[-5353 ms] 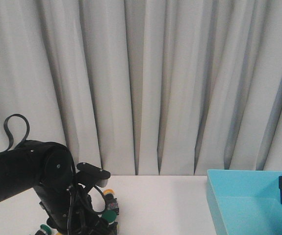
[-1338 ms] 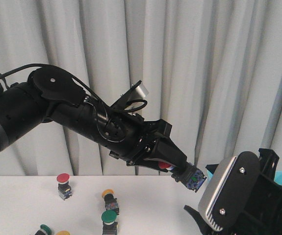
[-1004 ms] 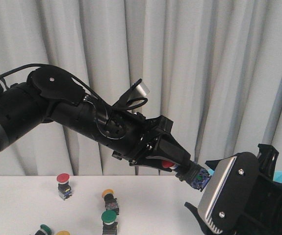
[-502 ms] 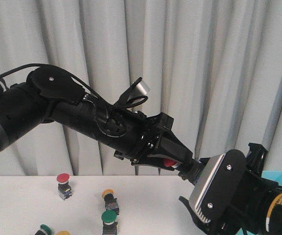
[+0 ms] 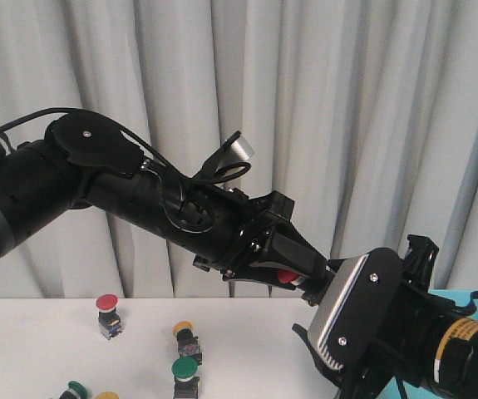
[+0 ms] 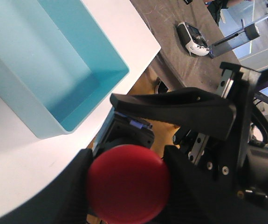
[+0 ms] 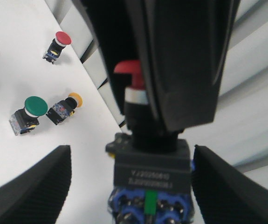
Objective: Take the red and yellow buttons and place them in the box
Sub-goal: 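Close the right gripper on the red button's base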
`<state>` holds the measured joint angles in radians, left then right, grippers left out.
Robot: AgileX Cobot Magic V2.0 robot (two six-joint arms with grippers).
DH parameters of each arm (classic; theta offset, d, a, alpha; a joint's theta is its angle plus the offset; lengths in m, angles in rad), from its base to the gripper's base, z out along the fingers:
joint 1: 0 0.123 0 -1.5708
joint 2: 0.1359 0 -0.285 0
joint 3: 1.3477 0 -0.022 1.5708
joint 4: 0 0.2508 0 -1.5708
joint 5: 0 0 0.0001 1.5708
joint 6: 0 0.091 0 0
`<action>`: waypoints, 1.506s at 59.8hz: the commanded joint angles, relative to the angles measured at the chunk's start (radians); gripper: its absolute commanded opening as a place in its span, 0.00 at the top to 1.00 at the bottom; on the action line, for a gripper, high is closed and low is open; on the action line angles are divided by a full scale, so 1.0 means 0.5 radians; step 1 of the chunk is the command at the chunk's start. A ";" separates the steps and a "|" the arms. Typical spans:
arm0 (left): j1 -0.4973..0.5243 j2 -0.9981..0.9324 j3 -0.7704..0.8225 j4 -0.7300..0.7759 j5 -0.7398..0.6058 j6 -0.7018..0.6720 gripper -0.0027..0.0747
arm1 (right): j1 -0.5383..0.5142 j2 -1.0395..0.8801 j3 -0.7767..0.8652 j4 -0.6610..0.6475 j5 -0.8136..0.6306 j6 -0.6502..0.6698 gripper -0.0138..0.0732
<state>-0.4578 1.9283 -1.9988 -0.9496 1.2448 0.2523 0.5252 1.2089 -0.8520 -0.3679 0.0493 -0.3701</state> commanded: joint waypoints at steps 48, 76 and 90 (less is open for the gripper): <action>-0.011 -0.120 -0.066 -0.147 -0.025 -0.007 0.96 | -0.192 -0.022 -0.080 0.084 -0.213 0.032 0.31; -0.011 -0.120 -0.066 -0.147 -0.087 -0.007 0.96 | -0.192 -0.022 -0.080 0.120 -0.225 0.034 0.85; -0.011 -0.120 -0.066 -0.098 -0.155 0.022 0.95 | -0.192 -0.022 -0.080 0.120 -0.234 0.034 0.85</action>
<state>-0.4578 1.9283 -1.9988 -0.9641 1.2251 0.2523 0.4323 1.2203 -0.8583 -0.3106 0.0206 -0.3578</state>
